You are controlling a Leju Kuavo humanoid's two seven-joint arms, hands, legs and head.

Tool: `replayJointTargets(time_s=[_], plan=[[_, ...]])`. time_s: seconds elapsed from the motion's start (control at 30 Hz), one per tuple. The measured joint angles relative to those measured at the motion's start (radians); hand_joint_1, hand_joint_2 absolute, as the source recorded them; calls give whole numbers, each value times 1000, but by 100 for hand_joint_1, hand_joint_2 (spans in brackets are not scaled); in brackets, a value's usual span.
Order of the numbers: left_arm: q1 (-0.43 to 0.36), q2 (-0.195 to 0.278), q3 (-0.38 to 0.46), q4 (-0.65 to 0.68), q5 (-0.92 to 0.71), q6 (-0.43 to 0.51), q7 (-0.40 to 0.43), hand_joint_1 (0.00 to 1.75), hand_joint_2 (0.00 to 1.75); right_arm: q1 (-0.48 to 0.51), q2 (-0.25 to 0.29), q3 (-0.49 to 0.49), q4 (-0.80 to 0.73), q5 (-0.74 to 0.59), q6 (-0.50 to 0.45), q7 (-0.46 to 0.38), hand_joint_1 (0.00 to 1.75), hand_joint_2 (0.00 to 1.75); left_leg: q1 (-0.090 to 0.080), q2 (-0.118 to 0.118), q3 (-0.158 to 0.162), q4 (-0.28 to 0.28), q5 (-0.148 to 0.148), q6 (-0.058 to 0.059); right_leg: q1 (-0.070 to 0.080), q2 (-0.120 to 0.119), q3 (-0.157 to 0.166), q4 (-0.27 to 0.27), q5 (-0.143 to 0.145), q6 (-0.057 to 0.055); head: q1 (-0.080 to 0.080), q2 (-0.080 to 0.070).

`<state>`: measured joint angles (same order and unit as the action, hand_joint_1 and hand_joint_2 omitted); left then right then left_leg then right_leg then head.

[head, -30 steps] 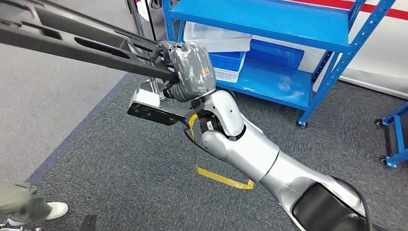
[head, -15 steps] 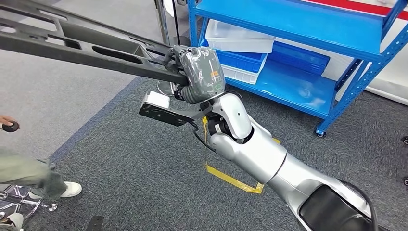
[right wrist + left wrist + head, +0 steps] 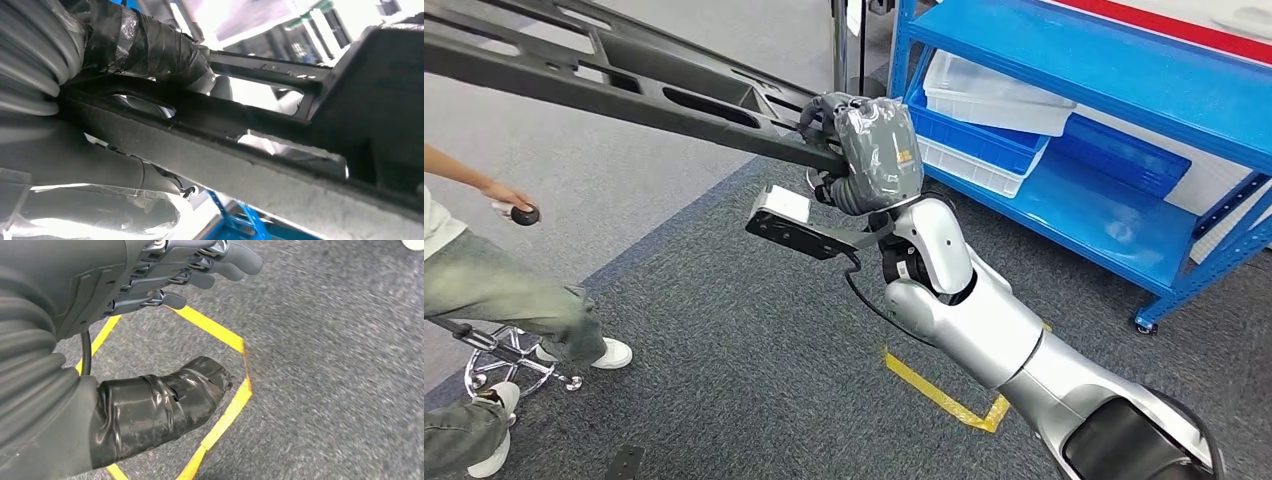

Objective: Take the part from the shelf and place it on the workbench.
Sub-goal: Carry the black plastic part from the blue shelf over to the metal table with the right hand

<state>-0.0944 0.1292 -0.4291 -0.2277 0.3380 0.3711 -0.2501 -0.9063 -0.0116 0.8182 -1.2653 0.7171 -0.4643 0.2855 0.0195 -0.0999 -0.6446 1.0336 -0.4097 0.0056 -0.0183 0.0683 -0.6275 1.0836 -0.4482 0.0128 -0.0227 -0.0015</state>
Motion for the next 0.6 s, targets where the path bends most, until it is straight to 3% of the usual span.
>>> replayJointTargets(time_s=[0.03, 0.1, 0.13, 0.17, 0.23, 0.3, 0.33, 0.37, 0.4, 0.47, 0.53, 0.6], plan=[[0, 1, -1, 0, 0, 0, 1, 0, 175, 1, -2, -2, -5, 1, 0, 0, 175, 175, 2, -10, -7, 3, 0, -7, 0, 11, 6, -16, -1, -2, 0, 0], [4, 4, -3, 0, 0, -1, 3, 0, 175, 3, -3, -4, -13, 2, 2, 0, 175, 175, 7, -29, -15, 0, 5, -22, 2, -6, 9, -22, 1, -12, 0, 0], [7, 5, -3, 0, 0, -2, 2, 0, 175, 4, -4, -5, -17, 2, 4, 1, 175, 175, 7, -20, -19, 4, 3, -27, 2, -17, 12, -26, 4, -18, -1, 0], [8, 6, -4, 0, -1, -2, -1, 0, 175, 4, -4, -6, -20, 2, 6, 2, 175, 175, 6, 1, -29, 23, -8, -31, 0, -29, 14, -32, 7, -25, -6, 0], [6, 8, -4, 0, -2, -3, -6, 0, 175, 6, -4, -10, -26, 2, 11, 2, 175, 175, 3, 60, -76, 118, -57, -38, 1, -54, 18, -38, 8, -33, -14, 0], [2, 10, -5, 0, -2, -5, -10, 0, 175, 12, -5, -12, -28, 1, 12, 2, 175, 175, 3, 86, -135, 237, -103, -42, 3, -79, 18, -38, 6, -36, -17, 0], [3, 10, -5, 0, -2, -7, -11, 0, 175, 16, -5, -12, -28, 0, 12, 3, 175, 175, 3, 90, -148, 262, -105, -43, 4, -92, 19, -38, 5, -37, -18, 0], [4, 10, -5, 0, -2, -8, -12, 0, 175, 19, -5, -13, -29, 0, 12, 3, 175, 175, 3, 93, -142, 251, -89, -41, 5, -103, 19, -38, 3, -37, -18, 0], [4, 10, -5, 0, -2, -9, -13, 0, 175, 22, -5, -13, -30, -2, 13, 2, 175, 175, 2, 100, -115, 200, -60, -38, 6, -114, 21, -38, 2, -36, -18, 0], [2, 13, -6, 0, -2, -10, -15, 0, 175, 23, -6, -16, -35, -6, 13, 0, 175, 175, -7, 135, -41, 64, -10, -25, 11, -135, 24, -38, -3, -32, -18, 0], [-4, 14, -6, 0, -3, -14, -14, 0, 175, 22, -6, -19, -39, 2, 14, -1, 175, 175, -18, 157, -6, -4, 2, -9, 17, -153, 28, -39, -7, -23, -17, 0], [-5, 15, -7, 0, -4, -20, -12, 0, 175, 21, -7, -19, -41, 18, 14, 2, 175, 175, -20, 139, -5, -9, 2, 3, 19, -170, 35, -43, -10, -13, -16, 0]])
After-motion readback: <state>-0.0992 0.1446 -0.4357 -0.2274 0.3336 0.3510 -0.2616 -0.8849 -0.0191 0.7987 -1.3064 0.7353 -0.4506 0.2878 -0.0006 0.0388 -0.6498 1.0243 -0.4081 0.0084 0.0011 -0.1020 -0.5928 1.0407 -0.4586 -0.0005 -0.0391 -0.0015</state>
